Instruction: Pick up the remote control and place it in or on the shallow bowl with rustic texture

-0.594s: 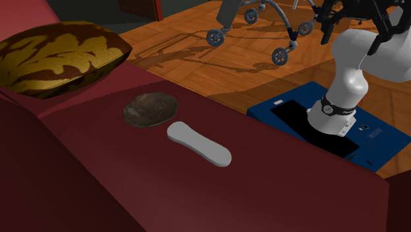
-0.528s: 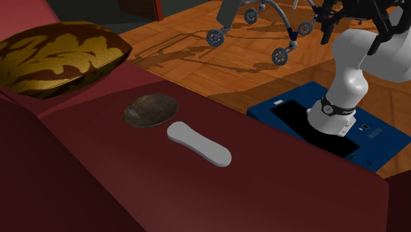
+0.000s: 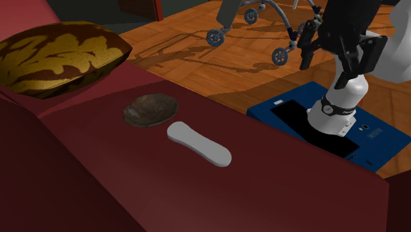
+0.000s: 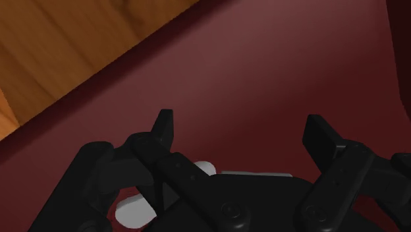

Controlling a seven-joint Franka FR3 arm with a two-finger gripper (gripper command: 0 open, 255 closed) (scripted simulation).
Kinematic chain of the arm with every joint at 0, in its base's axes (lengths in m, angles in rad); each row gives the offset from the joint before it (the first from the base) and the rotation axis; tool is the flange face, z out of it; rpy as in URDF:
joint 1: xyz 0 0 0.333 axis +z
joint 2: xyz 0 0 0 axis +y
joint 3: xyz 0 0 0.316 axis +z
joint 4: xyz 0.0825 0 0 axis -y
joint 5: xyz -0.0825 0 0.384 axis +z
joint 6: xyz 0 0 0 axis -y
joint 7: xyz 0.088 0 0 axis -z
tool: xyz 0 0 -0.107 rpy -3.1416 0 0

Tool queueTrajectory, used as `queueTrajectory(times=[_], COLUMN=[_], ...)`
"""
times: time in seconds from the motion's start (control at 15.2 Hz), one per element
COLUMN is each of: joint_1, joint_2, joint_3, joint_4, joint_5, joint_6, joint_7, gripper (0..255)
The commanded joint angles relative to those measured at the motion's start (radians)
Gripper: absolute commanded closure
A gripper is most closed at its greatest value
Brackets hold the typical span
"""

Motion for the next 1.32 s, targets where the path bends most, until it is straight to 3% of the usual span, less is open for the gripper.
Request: queueTrajectory(times=[0.0, 0.66, 1.25], joint_1=[-0.021, -0.117, -0.153], joint_2=[0.084, 0.458, 0.779], joint_3=[0.028, 0.106, 0.077], joint_4=[0.028, 0.201, 0.429], joint_5=[-0.001, -0.086, -0.207], joint_6=[0.061, 0.259, 0.33], joint_7=[0.075, 0.437, 0.747], gripper=[0, 0, 0])
